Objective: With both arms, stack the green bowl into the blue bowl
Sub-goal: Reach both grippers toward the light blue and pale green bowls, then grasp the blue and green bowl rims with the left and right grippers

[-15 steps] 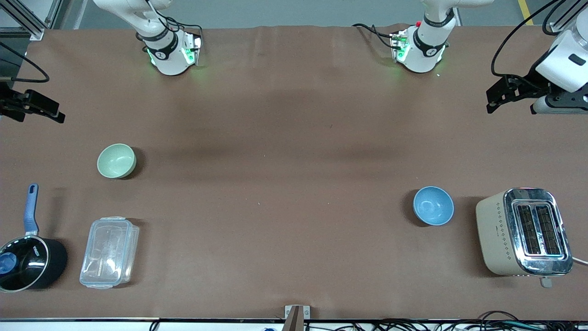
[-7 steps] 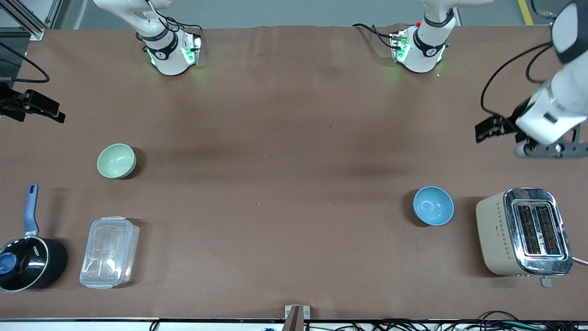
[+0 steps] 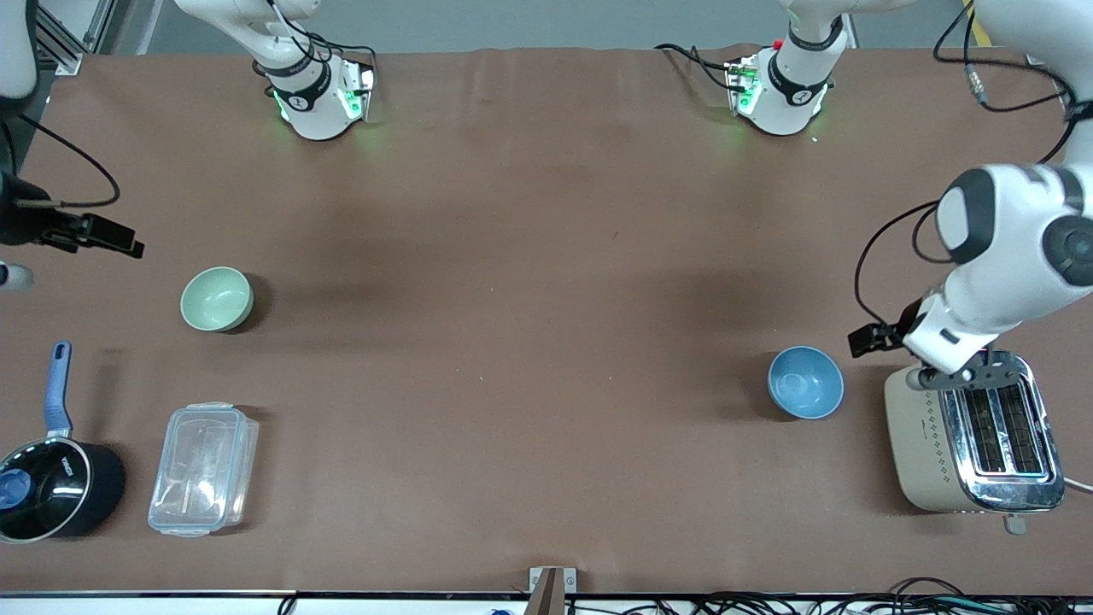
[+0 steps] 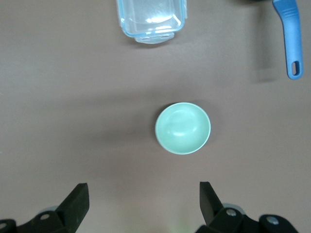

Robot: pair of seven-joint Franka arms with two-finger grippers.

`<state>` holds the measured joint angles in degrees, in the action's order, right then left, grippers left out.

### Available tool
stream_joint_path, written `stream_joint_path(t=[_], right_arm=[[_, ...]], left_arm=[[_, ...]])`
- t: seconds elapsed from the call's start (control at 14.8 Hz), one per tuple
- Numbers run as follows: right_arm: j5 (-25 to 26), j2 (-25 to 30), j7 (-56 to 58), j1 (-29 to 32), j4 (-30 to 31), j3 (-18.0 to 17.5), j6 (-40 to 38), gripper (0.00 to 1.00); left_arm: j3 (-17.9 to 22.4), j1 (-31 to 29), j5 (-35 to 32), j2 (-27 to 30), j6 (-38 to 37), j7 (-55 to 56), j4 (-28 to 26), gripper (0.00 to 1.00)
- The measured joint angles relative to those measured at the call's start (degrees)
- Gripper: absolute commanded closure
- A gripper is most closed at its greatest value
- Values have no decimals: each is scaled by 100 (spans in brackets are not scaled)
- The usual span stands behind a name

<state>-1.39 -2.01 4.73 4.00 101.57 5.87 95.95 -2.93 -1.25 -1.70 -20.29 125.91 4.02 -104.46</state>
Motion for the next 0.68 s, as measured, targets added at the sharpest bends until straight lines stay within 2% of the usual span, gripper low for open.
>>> stream_joint_path(t=[0.14, 0.27, 0.54, 0.68], right_arm=[[-6, -83, 517, 423, 559, 17, 557, 0], [-11, -236, 788, 728, 1053, 31, 1041, 0], [-205, -1066, 1222, 1086, 1496, 24, 1843, 0], [-540, -1646, 1752, 1273, 1504, 24, 2116, 0]], left_arm=[[2, -83, -1, -388, 314, -39, 6, 8], [2, -122, -1, -655, 496, -50, 12, 17], [-6, -111, -1, -990, 682, -50, 28, 46], [-8, -111, -1, -1115, 697, -50, 48, 71]])
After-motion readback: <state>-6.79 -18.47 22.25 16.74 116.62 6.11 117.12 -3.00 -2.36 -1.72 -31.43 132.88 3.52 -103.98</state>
